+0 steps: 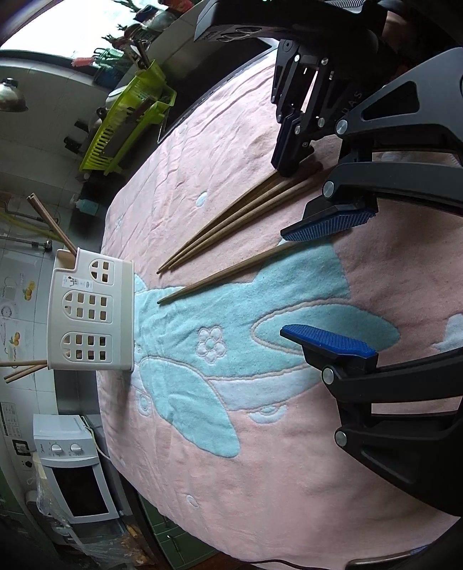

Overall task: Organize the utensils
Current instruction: 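Close the left gripper on a chopstick while the right gripper grasps another chopstick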

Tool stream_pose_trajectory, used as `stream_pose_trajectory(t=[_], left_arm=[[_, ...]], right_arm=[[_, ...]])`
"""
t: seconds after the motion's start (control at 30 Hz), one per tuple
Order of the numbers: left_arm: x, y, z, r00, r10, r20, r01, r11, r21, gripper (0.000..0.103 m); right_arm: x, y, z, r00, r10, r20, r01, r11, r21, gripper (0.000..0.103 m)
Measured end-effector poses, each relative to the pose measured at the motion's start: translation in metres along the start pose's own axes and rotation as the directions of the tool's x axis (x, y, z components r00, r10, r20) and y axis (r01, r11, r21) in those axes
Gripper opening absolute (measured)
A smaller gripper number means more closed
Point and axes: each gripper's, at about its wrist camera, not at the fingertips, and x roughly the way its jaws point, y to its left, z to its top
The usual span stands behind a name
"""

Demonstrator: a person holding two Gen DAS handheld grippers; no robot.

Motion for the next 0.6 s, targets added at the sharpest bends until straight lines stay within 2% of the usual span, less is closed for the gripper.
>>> stream_pose_trajectory(t=[0.2, 0.6], left_arm=[[0.015, -0.014, -0.001, 0.999, -0.021, -0.027, 0.021, 1.0, 0.006, 0.048], [0.037, -0.025, 0.0, 0.999, 0.002, -0.055, -0.002, 1.0, 0.004, 0.024]], right_arm=[[-0.005, -0.014, -0.004, 1.0, -0.015, 0.002, 0.015, 1.0, 0.026, 0.007], [-0.005, -0.017, -0.007, 1.0, -0.014, -0.001, 0.014, 1.0, 0.021, 0.007]])
